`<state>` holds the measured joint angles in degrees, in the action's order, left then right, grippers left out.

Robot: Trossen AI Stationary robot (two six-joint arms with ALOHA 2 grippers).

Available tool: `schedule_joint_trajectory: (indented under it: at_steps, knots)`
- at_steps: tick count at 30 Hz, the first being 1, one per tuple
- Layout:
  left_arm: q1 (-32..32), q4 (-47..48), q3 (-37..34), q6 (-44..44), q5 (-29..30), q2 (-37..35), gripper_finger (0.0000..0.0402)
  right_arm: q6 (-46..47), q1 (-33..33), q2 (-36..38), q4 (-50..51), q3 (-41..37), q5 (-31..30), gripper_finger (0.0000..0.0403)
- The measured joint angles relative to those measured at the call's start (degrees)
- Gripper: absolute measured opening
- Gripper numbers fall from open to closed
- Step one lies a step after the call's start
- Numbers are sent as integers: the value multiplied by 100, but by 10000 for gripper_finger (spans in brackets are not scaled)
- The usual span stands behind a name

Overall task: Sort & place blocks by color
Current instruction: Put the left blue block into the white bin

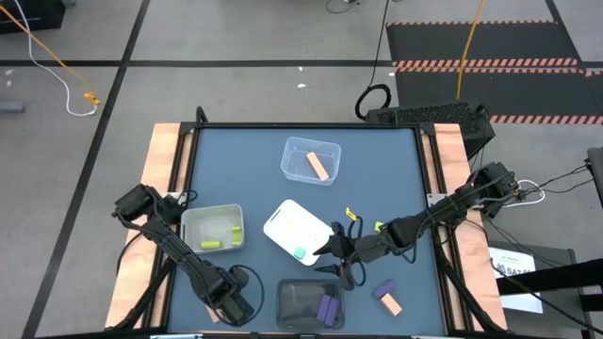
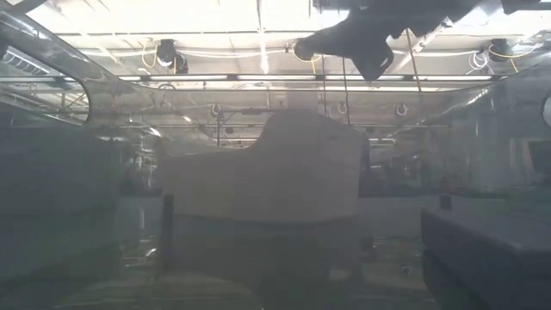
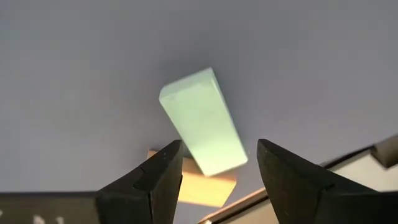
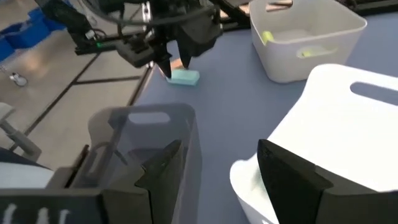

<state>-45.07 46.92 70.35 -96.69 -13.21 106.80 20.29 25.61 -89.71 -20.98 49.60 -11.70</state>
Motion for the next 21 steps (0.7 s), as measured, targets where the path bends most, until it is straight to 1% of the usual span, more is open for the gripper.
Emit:
schedule_joint_trajectory:
  at_steps: [4,7,15,21]
  knots:
    - [-48,2,0,-279,316,0,207,0,0,-2,128,0,2,201]
    - [-51,-1,-9,-502,426,0,207,0,0,-2,137,0,2,201]
    - [-173,2,-238,-1030,432,9,207,1,0,-2,157,0,2,201]
    - [-231,-68,-420,-1212,430,7,206,2,0,-2,159,0,2,201]
